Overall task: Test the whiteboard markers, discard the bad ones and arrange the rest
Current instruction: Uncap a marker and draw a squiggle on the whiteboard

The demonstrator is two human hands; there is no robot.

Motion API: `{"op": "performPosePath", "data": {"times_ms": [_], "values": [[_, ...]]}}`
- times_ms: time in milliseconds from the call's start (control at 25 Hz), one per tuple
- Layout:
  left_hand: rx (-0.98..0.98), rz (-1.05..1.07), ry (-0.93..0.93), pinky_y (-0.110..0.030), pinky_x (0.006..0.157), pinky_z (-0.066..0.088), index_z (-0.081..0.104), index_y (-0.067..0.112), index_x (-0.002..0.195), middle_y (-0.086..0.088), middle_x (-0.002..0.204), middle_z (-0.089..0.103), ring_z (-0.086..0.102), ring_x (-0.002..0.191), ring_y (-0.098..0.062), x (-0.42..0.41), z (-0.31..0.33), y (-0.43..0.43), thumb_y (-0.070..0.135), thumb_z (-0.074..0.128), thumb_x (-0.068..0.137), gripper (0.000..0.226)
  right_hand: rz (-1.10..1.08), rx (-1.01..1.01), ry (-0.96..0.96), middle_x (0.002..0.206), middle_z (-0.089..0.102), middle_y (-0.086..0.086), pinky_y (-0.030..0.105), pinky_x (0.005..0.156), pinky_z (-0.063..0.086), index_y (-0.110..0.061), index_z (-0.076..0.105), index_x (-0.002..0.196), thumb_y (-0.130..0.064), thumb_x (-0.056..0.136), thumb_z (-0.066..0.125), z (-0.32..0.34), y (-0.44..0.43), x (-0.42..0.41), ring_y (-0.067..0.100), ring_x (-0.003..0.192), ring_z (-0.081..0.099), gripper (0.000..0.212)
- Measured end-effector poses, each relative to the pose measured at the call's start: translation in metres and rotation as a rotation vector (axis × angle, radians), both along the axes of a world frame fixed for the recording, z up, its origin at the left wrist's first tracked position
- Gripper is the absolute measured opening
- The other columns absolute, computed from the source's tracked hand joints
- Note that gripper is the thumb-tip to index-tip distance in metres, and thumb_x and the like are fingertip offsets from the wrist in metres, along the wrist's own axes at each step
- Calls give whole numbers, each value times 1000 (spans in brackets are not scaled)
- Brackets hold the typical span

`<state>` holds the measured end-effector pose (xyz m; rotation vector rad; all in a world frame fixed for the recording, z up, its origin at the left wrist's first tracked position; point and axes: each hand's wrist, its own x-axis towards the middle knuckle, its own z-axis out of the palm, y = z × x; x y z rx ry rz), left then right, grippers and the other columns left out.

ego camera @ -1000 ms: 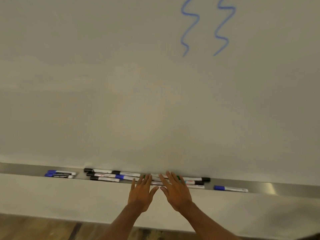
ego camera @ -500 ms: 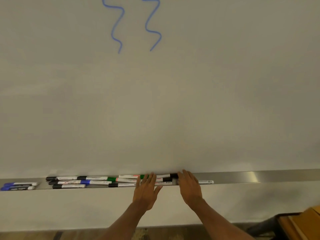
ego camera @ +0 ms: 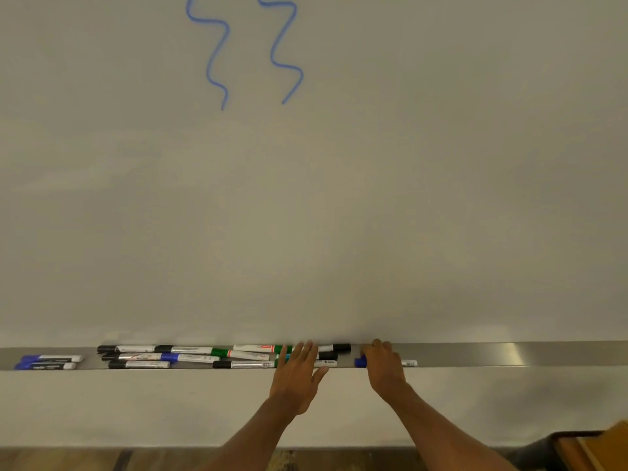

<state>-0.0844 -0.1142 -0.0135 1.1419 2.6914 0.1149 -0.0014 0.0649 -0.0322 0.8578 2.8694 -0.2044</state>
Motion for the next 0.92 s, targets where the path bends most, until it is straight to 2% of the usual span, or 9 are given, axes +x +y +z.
{"op": "performPosePath", "data": {"times_ms": [120,240,360,440,560,640,760,920], "values": [[28,-20,22,-38,120,-1,11,20,150,2,158,14,8,146,-14,1,1,-3,48,19,100,58,-32,38,15,114,59,-2,32,98,32,-28,53,113,-5,85,58,5,-3,0,19,106,52,36],[127,-59,5,-30,117,11,17,21,149,2,154,25,20,143,-14,-1,6,-4,41,33,100,55,61,4,76,117,51,-3,43,106,24,-34,48,121,-3,87,52,9,-13,-7,21,110,50,46],[170,-104,-48,-29,110,29,25,18,147,-1,149,36,35,135,-17,-7,17,6,28,44,98,54,288,-56,186,125,47,1,35,98,27,-26,44,131,2,89,41,22,-27,-18,21,119,43,51],[118,-109,-2,-31,97,40,40,15,136,-4,134,51,50,119,-21,-15,30,11,16,45,97,39,366,-43,223,129,46,2,32,94,28,-18,42,133,2,89,38,29,-35,-24,21,121,40,49],[46,-107,55,-34,88,40,53,11,116,-9,118,57,55,108,-26,-27,50,10,13,41,97,22,413,-35,206,124,46,5,32,82,26,-15,48,122,-9,96,37,43,-44,-34,24,116,40,29],[12,-133,55,-36,90,39,54,6,116,-14,118,55,53,110,-30,-33,58,6,17,39,98,26,439,-29,166,119,48,6,31,77,20,-16,50,117,-13,98,36,54,-51,-40,25,113,42,24],[-57,-128,16,-39,95,40,55,2,121,-20,123,54,52,115,-34,-44,69,0,18,40,98,31,420,-94,156,113,57,7,33,76,20,-20,55,118,-26,102,33,71,-62,-48,24,108,51,28],[-124,-175,14,-40,102,36,50,-3,124,-23,129,51,47,120,-35,-51,76,-13,10,42,97,31,404,-178,141,101,62,-8,32,80,20,-26,56,122,-31,103,32,90,-80,-52,19,109,54,31]]}}
